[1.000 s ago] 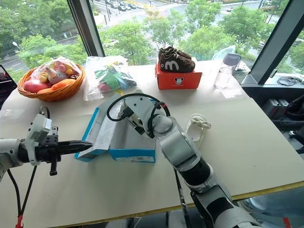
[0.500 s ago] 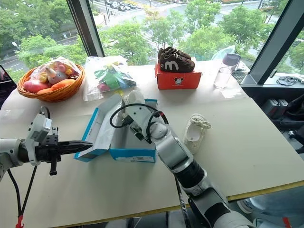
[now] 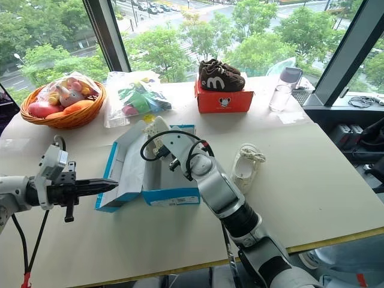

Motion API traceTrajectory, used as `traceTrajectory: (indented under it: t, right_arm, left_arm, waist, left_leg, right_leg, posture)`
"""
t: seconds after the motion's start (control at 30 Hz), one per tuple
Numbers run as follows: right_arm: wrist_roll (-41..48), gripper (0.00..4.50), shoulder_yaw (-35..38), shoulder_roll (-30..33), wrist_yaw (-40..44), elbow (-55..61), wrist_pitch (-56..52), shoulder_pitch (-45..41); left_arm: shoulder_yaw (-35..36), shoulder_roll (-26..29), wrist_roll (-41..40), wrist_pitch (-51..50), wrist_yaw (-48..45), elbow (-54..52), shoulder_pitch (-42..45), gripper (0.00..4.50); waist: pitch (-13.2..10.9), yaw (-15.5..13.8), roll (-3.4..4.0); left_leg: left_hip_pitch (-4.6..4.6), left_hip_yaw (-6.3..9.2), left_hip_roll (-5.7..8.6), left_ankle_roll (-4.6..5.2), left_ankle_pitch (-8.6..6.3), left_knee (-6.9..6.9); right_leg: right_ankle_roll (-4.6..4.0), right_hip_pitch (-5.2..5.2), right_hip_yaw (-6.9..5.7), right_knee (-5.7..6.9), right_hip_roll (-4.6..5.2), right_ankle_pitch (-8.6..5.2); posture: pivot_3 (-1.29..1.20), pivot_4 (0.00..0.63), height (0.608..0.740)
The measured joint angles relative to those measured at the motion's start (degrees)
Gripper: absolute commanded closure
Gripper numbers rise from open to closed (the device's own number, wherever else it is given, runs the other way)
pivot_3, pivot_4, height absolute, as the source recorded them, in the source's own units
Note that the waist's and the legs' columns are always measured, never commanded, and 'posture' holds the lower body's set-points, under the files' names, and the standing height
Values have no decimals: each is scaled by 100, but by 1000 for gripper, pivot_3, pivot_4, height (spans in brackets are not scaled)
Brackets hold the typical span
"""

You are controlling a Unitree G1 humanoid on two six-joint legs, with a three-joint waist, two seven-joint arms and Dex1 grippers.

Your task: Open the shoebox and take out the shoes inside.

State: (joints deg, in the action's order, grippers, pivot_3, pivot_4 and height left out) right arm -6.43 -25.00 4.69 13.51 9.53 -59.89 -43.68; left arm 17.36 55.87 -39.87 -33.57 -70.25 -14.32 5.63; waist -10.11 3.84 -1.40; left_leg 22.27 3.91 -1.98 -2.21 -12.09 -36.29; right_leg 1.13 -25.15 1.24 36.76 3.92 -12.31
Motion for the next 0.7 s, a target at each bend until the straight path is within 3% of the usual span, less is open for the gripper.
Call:
traceTrajectory:
  t: [0.17, 0.53, 0.63, 0.7]
  right_arm:
    - [426, 2938, 1191, -631, -144, 74, -235, 44]
    - [1840, 2938, 3525, -969, 101, 1158, -1574, -746]
    - [2084, 2938, 4681, -736, -34, 1089, -1910, -1144]
    - [2155, 2938, 5072, -101, 11, 1074, -2007, -1221]
  left_arm:
    - [-20, -36, 0, 0, 27, 0, 2, 4500]
    - [-50, -36, 1, 2, 40, 0, 32, 4500]
    - [-63, -37, 2, 5, 43, 4, 41, 4500]
    - [-80, -61, 6, 10, 49, 8, 52, 4500]
  waist:
    - [0, -5, 1]
    - [-2, -5, 3]
    - [-5, -46, 8]
    - [-4, -114, 7]
  left_leg:
    - [5, 0, 0, 0, 0, 0]
    - [5, 1, 0, 0, 0, 5]
    - [8, 1, 2, 0, 0, 5]
    - [8, 1, 2, 1, -1, 9]
  right_leg:
    - [0, -2, 0, -1, 1, 0]
    - [-1, -5, -1, -1, 1, 0]
    - [-1, -6, -2, -3, 3, 0]
    - [-1, -2, -4, -12, 4, 0]
  posture:
    - [0, 150, 740]
    - [0, 150, 740]
    - [0, 150, 740]
    - [0, 150, 740]
